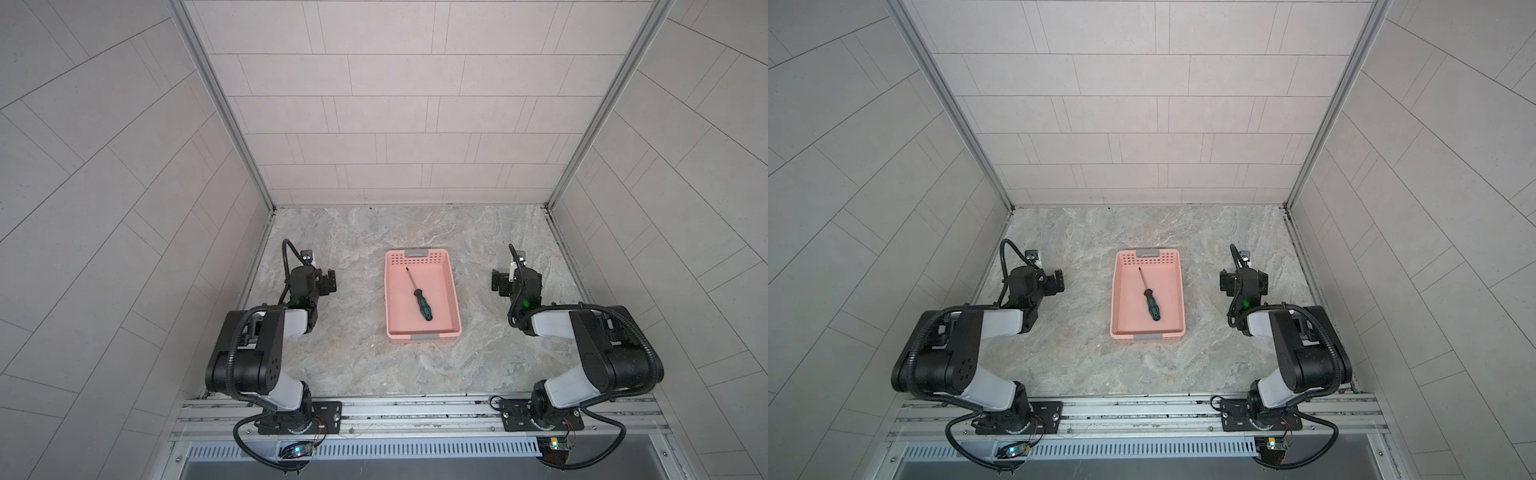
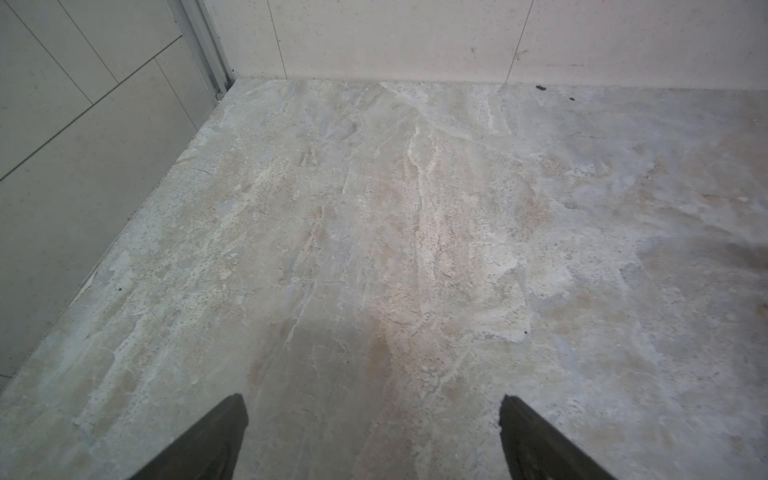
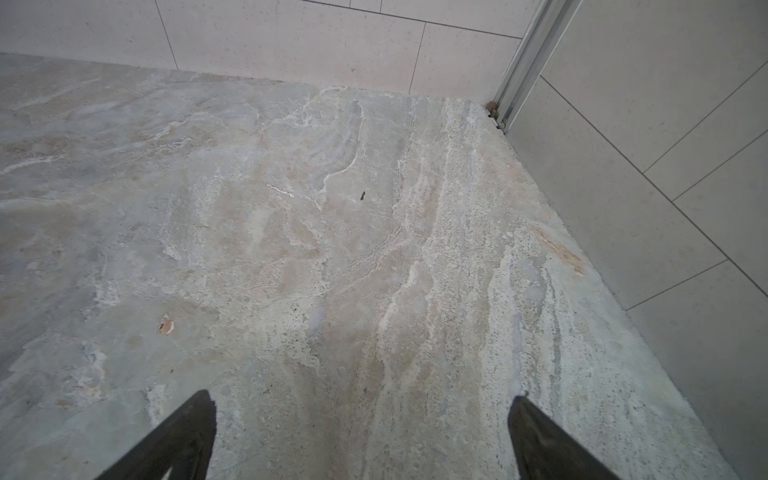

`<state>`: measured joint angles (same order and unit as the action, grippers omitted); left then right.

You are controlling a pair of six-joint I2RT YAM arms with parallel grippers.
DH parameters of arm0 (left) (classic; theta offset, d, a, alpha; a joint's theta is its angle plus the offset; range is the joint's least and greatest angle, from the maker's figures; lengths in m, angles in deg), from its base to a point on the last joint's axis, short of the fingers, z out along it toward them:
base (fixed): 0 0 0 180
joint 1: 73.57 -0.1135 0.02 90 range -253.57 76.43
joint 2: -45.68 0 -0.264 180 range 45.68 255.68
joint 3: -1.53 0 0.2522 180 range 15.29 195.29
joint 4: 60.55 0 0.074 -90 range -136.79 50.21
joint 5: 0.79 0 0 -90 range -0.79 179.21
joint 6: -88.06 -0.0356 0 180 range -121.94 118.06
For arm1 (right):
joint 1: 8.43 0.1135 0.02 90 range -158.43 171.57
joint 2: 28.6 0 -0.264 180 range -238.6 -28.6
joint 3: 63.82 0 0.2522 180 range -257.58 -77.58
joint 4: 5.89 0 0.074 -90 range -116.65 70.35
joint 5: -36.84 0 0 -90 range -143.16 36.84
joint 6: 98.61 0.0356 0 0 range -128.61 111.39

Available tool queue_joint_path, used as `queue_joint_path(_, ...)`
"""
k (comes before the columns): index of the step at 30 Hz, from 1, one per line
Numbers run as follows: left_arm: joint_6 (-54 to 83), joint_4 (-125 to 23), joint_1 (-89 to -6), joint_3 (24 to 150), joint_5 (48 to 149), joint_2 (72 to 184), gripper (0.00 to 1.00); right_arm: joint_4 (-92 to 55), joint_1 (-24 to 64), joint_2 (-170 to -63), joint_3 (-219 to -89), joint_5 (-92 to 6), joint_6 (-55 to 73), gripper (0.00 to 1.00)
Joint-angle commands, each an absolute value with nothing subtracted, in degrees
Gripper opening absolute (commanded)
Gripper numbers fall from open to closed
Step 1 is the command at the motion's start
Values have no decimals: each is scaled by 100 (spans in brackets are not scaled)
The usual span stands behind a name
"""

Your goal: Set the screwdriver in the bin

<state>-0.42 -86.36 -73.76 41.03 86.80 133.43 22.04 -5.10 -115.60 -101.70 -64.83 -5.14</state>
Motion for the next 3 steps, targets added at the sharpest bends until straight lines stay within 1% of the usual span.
queue_joint_path(1,-75,-8679,-7358,4166,8675,13340,100,2137,-496,-11526,-10264,-6547,-579,100)
queue_joint_path(3,-71,-8663,-7355,4181,8678,13348,100,2128,-463,-11550,-10284,-6608,-598,100)
